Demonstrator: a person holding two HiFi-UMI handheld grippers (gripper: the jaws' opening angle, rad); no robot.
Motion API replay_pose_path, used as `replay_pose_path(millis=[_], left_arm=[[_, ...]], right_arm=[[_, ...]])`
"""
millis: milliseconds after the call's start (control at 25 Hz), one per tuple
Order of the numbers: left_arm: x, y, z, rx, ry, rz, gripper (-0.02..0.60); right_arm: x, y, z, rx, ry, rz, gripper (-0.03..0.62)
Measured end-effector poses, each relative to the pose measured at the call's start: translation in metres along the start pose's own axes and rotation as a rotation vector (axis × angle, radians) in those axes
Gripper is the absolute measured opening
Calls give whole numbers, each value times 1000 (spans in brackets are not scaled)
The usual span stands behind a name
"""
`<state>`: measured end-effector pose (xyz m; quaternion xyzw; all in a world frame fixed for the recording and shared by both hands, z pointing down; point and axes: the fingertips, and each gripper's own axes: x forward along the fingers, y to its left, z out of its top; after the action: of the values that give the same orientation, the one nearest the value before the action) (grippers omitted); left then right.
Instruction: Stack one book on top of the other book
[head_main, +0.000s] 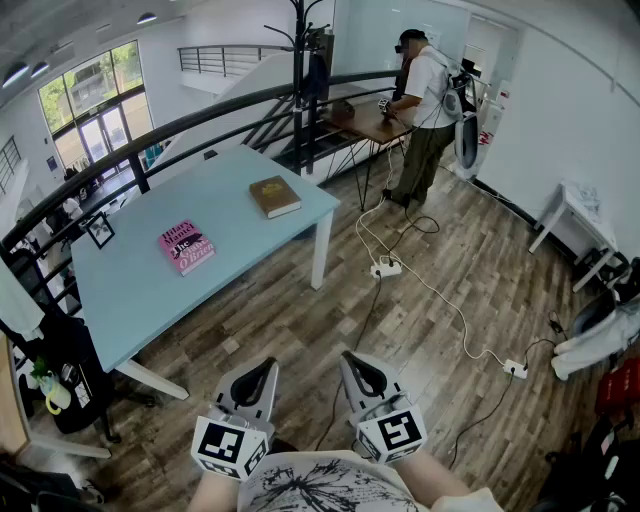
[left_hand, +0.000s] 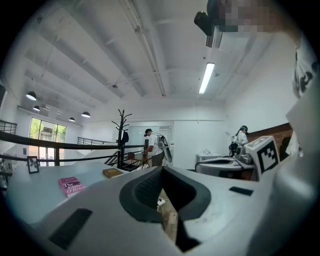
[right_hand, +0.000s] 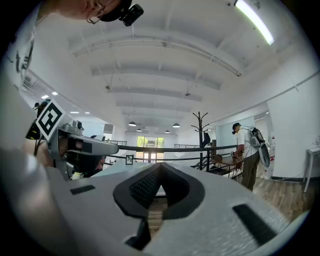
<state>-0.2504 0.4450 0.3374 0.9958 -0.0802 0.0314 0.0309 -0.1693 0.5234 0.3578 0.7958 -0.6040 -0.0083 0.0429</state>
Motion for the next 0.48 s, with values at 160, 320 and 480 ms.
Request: replay_pose_path(millis=[160, 320, 480], left_arm=[[0, -7, -1, 2, 2, -2, 10], [3, -16, -3, 1, 9, -8, 9], [5, -24, -8, -3, 14, -8, 11]], right_arm=[[-7, -2, -1, 5, -2, -2, -9], [-14, -6, -4, 9, 1, -2, -9], [-20, -15, -11, 49, 8, -30, -8]])
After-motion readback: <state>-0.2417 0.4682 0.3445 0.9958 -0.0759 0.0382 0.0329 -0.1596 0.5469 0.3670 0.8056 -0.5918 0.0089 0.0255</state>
